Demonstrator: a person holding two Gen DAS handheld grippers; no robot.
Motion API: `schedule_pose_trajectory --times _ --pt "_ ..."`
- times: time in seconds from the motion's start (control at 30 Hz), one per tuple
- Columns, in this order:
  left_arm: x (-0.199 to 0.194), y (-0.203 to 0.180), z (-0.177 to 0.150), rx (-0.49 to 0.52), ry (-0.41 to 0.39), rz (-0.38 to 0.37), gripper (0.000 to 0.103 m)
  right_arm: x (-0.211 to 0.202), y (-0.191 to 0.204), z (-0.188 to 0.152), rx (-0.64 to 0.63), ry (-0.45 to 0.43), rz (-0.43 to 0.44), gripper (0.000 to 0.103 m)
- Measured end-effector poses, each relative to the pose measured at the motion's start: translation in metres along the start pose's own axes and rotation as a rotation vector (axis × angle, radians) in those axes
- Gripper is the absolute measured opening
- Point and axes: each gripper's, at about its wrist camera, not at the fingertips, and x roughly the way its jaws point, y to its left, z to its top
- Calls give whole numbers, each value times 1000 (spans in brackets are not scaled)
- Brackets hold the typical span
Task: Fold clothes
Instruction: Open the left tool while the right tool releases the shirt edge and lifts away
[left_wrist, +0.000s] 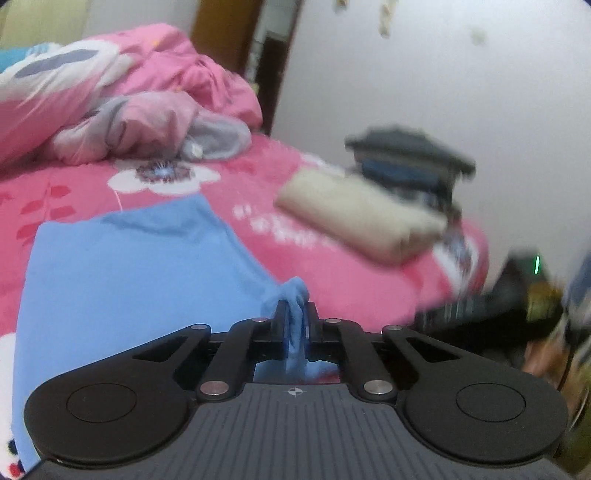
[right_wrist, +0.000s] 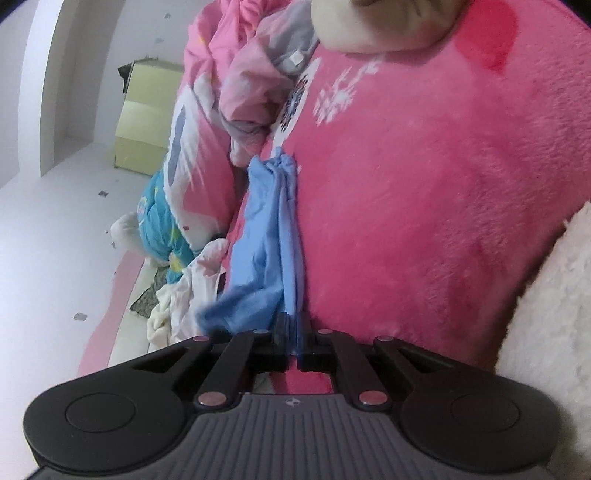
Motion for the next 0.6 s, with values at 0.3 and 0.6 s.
schedule_pose_trajectory --times 0.3,0.6 --pt "42 -27 -40 121 104 24 15 -12 13 1 -68 -30 -102 5" --pt "-4 -36 -45 163 47 -80 48 -7 65 -11 -446 -58 -225 5"
